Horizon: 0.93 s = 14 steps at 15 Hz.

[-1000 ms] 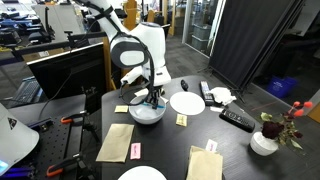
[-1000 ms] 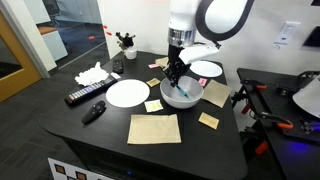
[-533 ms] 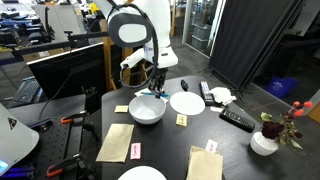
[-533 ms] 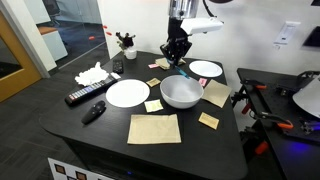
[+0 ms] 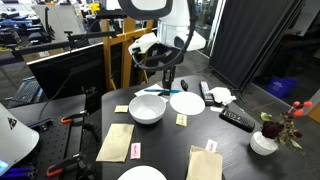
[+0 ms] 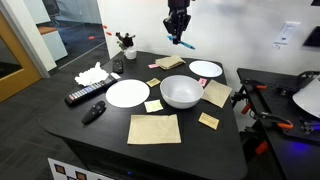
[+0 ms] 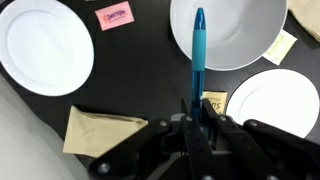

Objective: Put the pen in the middle of the table

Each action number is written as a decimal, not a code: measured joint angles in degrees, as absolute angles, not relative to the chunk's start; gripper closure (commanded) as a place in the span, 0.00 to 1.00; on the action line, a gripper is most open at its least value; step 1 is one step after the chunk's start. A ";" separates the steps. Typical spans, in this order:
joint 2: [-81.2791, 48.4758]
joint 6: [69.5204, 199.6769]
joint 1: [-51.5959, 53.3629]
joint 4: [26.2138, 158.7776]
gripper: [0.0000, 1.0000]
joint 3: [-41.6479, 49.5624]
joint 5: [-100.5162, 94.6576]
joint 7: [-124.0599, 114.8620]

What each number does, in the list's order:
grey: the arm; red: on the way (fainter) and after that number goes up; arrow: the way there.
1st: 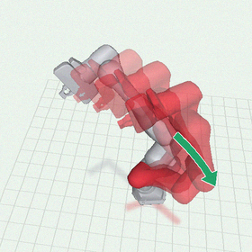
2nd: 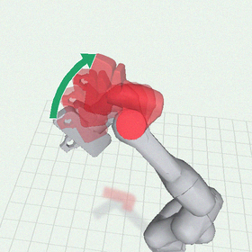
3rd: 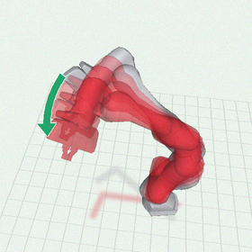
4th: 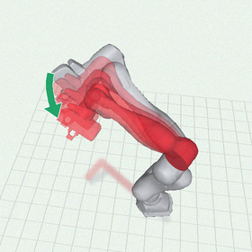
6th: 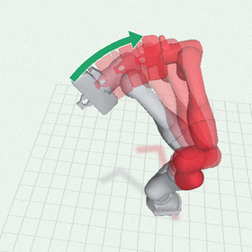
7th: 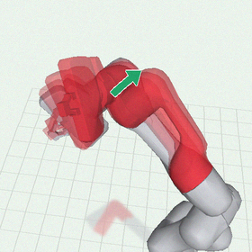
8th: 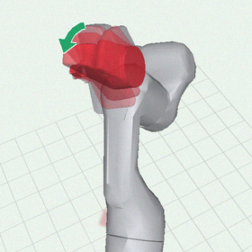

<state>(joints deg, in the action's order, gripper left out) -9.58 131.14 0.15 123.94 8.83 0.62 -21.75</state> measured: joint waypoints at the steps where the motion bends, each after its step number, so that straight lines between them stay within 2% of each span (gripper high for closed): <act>1: -9.85 130.21 -0.57 122.91 0.88 8.83 0.35 -20.34; 5: -10.80 129.73 -0.98 121.95 0.88 8.65 0.27 -19.38; 6: -10.93 129.73 -0.97 121.93 0.97 8.57 0.27 -19.37; 14: -12.50 129.72 -1.75 119.32 0.97 7.91 1.32 -14.64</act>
<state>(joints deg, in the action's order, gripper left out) -12.50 129.72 -1.75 119.32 7.91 1.32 -14.64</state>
